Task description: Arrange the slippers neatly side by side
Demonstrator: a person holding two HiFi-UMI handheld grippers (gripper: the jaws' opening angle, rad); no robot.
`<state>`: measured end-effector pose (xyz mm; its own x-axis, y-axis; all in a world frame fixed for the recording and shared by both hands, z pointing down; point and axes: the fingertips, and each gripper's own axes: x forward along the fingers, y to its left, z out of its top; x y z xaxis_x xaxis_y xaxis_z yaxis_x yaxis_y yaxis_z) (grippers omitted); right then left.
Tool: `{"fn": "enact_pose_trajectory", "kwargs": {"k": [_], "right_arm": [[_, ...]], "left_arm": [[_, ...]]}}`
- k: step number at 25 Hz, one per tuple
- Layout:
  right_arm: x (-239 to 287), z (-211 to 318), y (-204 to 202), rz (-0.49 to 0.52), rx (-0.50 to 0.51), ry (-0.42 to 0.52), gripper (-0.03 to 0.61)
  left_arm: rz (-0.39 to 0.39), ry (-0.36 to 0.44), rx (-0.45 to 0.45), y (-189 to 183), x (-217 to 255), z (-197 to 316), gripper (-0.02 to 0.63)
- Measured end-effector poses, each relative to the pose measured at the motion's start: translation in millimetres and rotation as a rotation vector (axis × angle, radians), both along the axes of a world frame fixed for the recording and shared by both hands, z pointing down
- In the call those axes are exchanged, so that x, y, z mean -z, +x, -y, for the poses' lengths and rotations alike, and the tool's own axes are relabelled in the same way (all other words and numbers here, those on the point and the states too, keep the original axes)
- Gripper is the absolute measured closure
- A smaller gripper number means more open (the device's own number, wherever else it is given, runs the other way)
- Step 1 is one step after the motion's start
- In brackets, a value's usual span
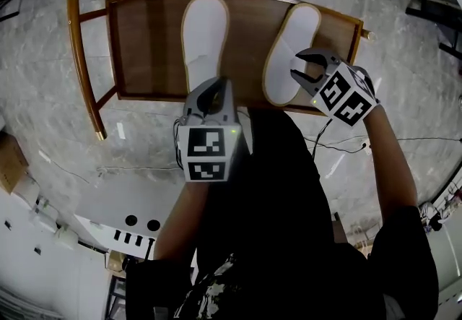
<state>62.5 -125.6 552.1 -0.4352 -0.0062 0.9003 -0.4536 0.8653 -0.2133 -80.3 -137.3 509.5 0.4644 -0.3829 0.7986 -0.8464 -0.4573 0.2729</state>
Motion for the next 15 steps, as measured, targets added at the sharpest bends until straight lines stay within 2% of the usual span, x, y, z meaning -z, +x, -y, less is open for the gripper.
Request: {"fn": "enact_pose_trajectory", "kwargs": {"k": [10, 15], "right_arm": [[-12, -2, -6, 0.032, 0.233, -0.194, 0.456], [-16, 1, -12, 0.029, 0.335, -0.232, 0.471]], "left_arm": [[-0.002, -0.036, 0.017, 8, -5, 3, 0.606], [-0.001, -0.032, 0.026, 14, -3, 5, 0.606]]}}
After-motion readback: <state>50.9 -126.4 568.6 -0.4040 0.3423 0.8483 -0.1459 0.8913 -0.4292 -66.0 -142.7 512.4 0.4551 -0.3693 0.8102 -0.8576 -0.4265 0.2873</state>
